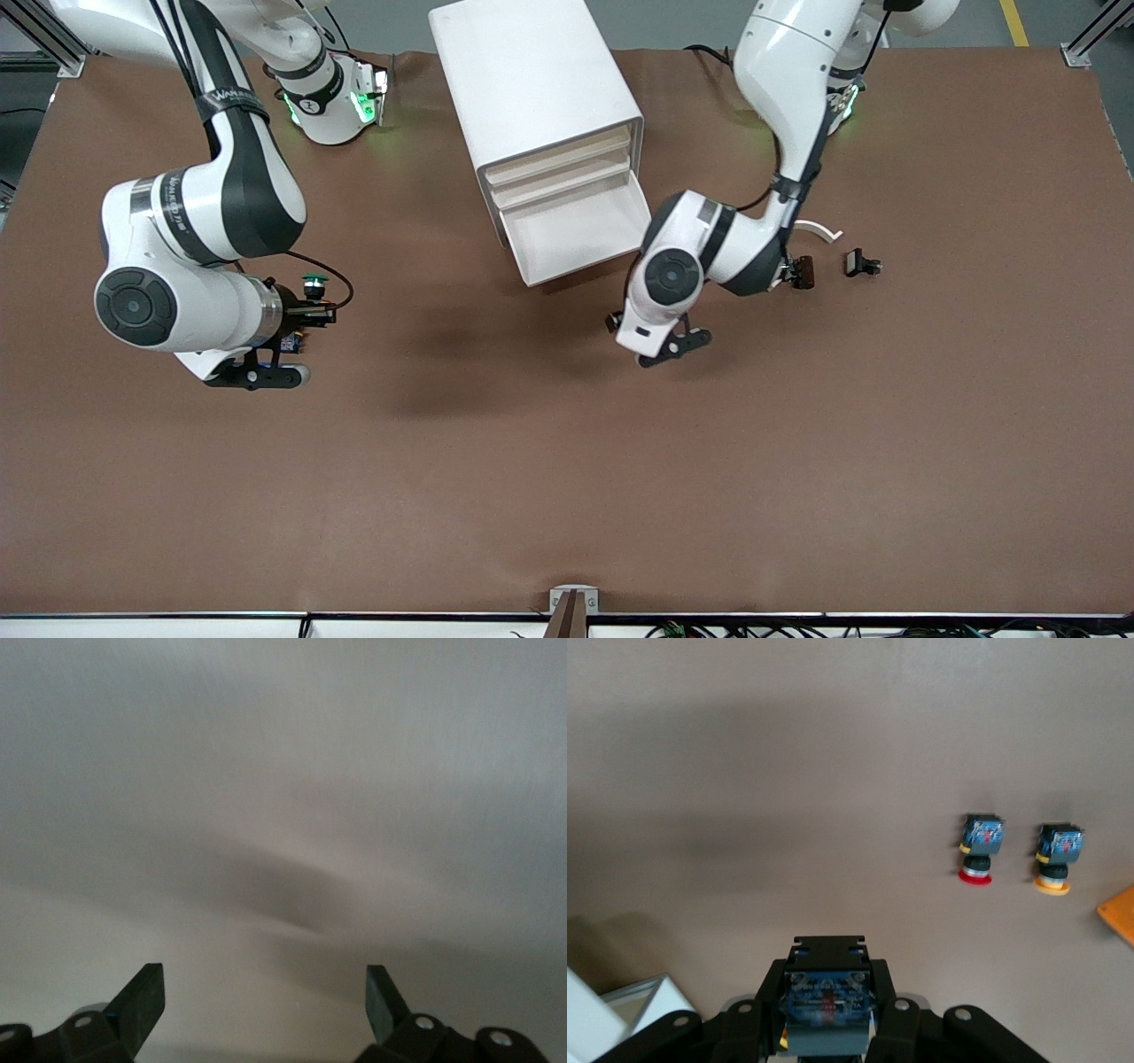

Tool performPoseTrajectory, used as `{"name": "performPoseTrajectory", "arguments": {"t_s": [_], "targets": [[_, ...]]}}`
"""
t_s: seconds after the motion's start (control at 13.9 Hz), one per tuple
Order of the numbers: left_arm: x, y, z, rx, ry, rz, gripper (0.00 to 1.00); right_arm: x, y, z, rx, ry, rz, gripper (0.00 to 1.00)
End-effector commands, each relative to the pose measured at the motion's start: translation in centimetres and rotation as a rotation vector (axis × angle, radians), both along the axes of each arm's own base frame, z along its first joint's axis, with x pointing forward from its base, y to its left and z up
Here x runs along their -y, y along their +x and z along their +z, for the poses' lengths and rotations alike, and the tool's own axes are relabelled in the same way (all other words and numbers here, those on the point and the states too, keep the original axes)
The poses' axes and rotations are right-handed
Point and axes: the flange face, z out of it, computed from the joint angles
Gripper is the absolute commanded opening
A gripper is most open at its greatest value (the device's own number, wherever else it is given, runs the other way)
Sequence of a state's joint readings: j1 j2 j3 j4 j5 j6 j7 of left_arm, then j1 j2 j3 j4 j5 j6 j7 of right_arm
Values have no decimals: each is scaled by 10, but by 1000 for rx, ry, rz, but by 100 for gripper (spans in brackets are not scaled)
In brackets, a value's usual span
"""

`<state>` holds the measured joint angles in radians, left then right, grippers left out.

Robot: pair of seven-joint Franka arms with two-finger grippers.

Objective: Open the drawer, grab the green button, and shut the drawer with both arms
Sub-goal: 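Push the drawer closed with the left gripper while the right gripper lowers the button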

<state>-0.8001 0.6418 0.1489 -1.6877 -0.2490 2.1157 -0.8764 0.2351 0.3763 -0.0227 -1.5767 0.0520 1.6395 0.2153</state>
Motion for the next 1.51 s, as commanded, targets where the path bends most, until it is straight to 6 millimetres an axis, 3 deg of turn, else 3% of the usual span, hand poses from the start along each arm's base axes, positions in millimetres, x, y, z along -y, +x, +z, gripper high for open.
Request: {"name": "performPoseTrajectory", "arguments": {"t_s": [0.0, 0.5, 0.58, 0.86, 1.08, 1.22, 1.44], "targets": [[19, -32, -1, -6, 25, -19, 100, 10, -29, -17, 36, -11, 27, 26], [77, -98, -1, -64, -6, -76, 100, 26, -41, -88, 139, 3, 1, 26], [84, -107, -3, -75, -8, -82, 100, 27, -38, -92, 165, 7, -2, 26], [112, -151, -4, -117, -17, -107, 100, 47, -22, -137, 200, 2, -33, 26], [128, -177, -4, -141, -20, -115, 100, 57, -21, -155, 193, -27, -14, 26], [130, -186, -7, -151, -17, -122, 100, 57, -24, -173, 167, -31, -13, 26], [128, -183, -8, -157, -19, -108, 100, 69, -22, -195, 160, -32, -32, 27]]}}
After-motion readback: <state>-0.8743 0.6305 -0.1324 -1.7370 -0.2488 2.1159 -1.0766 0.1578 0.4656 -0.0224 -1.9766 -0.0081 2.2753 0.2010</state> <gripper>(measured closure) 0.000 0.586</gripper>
